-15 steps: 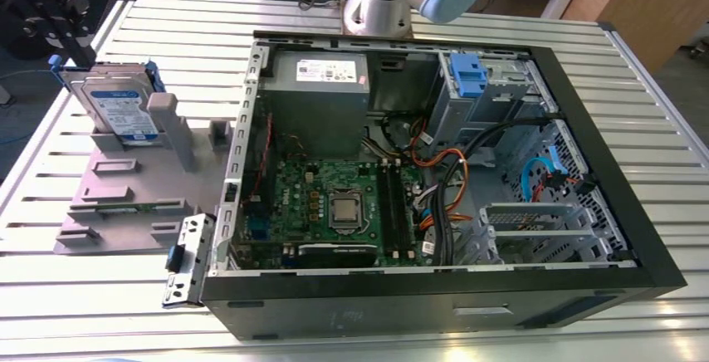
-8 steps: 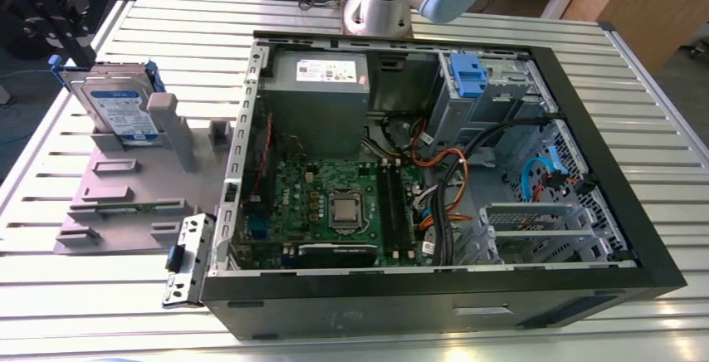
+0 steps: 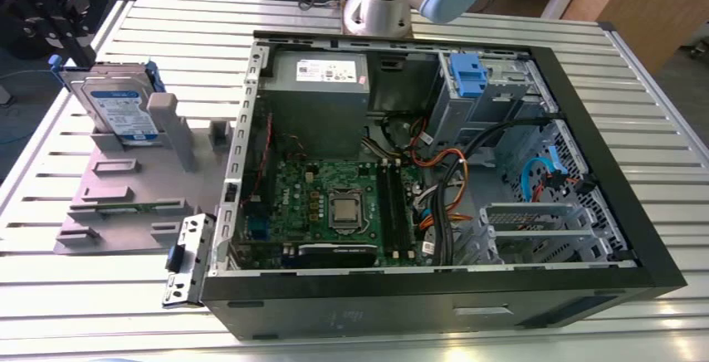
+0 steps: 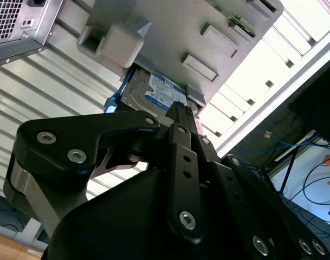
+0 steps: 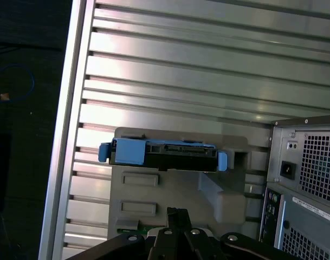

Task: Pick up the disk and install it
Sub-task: 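Pick up the disk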

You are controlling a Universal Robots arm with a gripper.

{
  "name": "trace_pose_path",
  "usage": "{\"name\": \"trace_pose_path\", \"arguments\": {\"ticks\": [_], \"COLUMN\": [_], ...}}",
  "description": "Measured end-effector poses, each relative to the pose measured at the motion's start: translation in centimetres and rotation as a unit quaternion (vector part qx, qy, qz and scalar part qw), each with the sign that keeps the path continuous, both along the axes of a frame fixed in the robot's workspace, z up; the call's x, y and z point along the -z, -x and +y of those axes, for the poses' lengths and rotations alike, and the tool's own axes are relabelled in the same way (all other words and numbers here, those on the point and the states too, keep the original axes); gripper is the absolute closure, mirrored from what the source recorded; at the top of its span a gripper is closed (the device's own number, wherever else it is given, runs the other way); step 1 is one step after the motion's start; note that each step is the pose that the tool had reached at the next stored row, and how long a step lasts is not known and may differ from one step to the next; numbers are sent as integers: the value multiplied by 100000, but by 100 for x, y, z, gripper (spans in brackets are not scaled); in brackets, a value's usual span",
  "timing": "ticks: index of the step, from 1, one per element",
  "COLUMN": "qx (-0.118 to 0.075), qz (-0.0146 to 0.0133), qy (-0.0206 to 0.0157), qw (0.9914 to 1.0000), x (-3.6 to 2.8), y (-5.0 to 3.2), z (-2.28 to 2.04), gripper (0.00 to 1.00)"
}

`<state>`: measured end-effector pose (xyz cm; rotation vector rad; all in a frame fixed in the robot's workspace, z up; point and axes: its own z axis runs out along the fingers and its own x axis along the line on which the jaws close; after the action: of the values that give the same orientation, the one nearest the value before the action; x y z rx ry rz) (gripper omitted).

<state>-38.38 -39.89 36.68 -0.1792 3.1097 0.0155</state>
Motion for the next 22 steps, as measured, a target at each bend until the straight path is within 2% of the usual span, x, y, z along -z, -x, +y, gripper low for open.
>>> {"name": "trace_pose_path", "arguments": {"ticks": [22], "qx": [-941], "qz": [-3], "qy": [0], "qw": [99996], "x": [0], "y": [0], "z": [0], "gripper": [89]}}
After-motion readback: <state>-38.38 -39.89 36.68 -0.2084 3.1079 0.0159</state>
